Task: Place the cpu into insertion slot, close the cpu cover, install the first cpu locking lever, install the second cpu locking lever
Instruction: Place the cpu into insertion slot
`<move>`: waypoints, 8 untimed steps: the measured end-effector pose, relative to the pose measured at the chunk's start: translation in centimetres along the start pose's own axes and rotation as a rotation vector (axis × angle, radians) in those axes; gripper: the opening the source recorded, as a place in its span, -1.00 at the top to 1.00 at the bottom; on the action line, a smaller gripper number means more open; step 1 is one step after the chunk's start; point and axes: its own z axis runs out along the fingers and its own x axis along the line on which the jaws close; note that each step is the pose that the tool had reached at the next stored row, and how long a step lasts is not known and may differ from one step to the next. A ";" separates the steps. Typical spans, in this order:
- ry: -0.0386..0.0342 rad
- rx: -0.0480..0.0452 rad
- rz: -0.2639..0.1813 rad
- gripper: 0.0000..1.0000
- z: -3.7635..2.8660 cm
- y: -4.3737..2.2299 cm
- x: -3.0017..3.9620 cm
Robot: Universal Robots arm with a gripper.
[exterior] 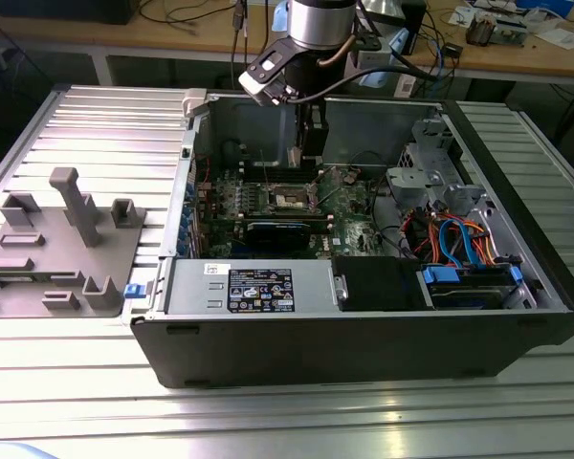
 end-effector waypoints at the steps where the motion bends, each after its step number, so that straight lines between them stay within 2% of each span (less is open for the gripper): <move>1: 0.0000 0.0000 0.000 -0.08 0.00 0.00 0.00; 5: 0.0002 0.0000 -0.004 -0.08 0.16 -0.01 0.14; 8: 0.0002 0.0001 -0.005 -0.08 0.98 -0.02 0.23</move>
